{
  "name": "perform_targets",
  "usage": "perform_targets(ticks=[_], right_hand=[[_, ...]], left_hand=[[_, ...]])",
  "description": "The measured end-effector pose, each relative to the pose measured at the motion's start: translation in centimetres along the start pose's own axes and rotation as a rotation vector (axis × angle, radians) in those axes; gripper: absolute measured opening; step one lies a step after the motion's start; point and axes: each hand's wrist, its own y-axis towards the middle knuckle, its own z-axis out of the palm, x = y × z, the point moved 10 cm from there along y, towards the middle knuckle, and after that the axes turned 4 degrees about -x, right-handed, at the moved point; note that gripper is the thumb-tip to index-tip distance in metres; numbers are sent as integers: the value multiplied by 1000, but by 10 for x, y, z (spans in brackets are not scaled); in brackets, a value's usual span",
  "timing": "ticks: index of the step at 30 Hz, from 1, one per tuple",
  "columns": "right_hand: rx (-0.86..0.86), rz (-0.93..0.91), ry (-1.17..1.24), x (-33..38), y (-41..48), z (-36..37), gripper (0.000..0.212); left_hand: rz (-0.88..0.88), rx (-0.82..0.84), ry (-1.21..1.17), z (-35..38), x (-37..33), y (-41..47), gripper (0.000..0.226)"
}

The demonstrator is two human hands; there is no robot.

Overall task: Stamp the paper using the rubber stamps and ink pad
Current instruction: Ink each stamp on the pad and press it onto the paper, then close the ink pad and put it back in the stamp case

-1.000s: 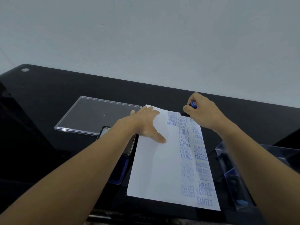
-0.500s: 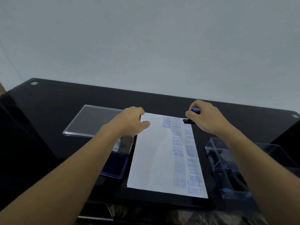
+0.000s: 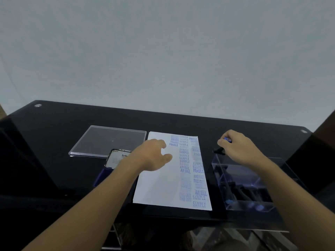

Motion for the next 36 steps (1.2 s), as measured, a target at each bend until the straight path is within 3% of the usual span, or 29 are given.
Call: perform_targets(ticks=[9, 20, 26, 36], right_hand=[[-18, 116, -4, -60, -24, -37, 9], [-61, 43, -208, -83, -18, -34, 7], [-70, 85, -345, -85, -18, -21, 12], [-94, 103, -385, -83, -21, -11, 21]], left_hand=[[118, 32, -119, 49, -73, -12, 56], [207, 95, -241, 89, -133, -20, 44], [261, 112, -200, 107, -147, -17, 72], [262, 84, -156, 116, -148, -13, 67]])
